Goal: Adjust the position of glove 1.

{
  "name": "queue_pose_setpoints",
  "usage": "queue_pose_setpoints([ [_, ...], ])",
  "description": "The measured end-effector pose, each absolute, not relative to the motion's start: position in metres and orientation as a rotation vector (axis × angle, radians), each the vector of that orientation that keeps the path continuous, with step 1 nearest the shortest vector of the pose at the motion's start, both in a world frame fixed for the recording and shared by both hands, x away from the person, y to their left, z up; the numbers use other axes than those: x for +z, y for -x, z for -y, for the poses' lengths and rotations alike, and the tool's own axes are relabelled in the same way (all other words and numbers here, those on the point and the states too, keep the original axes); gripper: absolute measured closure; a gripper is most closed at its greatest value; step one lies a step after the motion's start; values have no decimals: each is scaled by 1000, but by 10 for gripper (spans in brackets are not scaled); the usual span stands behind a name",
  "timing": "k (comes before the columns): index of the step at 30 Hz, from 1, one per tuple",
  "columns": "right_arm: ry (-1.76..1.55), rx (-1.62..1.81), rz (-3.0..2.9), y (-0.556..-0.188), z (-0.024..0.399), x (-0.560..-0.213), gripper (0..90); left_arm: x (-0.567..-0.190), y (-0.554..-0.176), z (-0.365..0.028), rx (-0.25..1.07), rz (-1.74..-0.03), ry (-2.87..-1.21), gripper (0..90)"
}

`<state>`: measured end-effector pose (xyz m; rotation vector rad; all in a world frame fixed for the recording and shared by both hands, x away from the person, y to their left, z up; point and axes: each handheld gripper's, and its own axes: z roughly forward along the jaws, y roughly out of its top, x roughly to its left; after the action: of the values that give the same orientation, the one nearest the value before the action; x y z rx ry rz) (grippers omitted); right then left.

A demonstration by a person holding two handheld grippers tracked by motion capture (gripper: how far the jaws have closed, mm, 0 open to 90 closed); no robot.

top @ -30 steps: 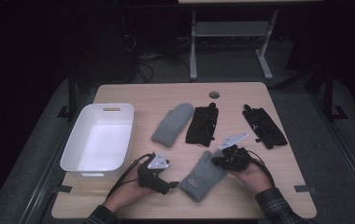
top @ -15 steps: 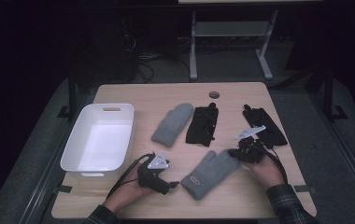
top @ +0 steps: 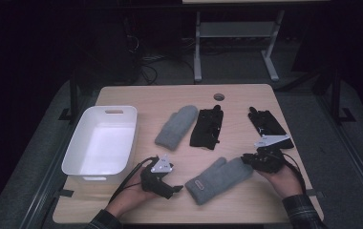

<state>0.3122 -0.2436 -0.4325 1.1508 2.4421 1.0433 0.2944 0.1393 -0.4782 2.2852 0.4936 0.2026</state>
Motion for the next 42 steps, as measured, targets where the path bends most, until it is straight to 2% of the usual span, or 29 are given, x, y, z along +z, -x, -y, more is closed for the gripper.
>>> queue_pose_setpoints([
  [3,-1175,1045,-2375,-308,260,-434,561,-478,-294,-139,203,-494,-2286,126],
  [11,-1229,959,-2271,-292,294,-451,249,-479,-294,-139,193,-503,-2280,126],
  [20,-1248,940,-2298,-281,306,-477,181,-478,-296,-141,189,-469,-2295,127],
  [28,-1247,1002,-2286,-279,308,-483,137,-472,-298,-139,169,-501,-2349,134],
  [36,-1240,1004,-2294,-279,308,-483,135,-461,-306,-138,147,-561,-2363,136],
  [42,-1240,1005,-2293,-279,308,-483,135,-443,-319,-136,202,-640,-2329,139],
])
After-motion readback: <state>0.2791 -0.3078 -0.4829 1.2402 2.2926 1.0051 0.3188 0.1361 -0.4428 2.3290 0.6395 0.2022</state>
